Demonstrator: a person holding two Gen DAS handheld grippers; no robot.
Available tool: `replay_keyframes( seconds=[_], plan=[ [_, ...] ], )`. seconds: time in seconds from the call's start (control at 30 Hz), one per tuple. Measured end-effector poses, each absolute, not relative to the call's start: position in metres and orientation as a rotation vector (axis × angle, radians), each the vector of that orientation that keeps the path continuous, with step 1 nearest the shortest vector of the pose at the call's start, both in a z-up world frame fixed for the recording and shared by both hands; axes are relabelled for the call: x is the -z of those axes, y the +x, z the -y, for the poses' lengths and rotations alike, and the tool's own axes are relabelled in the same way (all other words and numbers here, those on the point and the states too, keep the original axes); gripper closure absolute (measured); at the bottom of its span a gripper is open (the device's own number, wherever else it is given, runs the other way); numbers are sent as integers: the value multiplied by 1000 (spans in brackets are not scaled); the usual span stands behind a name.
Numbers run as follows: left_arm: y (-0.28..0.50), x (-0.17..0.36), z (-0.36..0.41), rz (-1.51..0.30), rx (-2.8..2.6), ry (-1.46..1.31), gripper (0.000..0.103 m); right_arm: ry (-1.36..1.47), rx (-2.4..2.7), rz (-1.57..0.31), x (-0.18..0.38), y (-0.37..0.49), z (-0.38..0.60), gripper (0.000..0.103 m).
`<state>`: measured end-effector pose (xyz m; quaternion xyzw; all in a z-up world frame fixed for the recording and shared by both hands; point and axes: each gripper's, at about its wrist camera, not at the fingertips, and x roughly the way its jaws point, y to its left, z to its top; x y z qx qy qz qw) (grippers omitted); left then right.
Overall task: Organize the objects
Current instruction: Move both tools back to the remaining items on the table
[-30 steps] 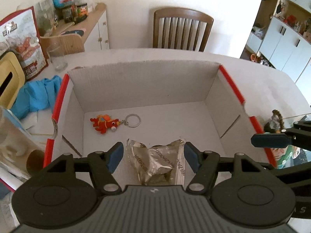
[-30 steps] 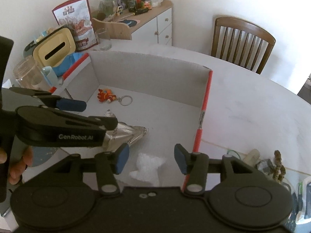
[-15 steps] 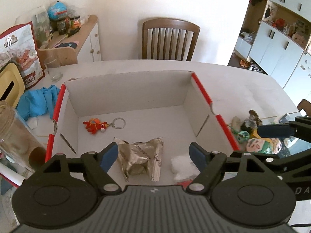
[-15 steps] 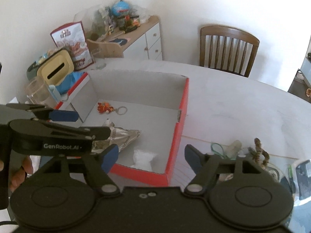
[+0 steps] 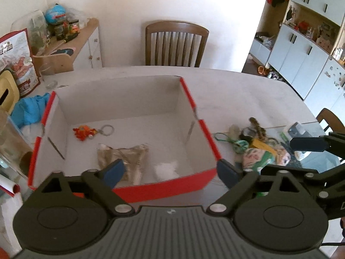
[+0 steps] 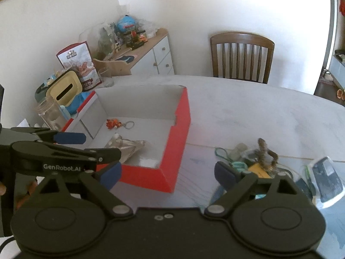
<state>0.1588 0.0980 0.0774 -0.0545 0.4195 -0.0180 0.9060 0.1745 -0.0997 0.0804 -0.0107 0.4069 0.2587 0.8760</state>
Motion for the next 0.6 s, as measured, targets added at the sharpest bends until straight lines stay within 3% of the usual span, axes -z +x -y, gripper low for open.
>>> replay_keyframes(
  seconds=[0.6],
  plan=[
    [168,-73,3,-835,82,-162,0,14,-455,-850,-66,176,220,3]
  ],
)
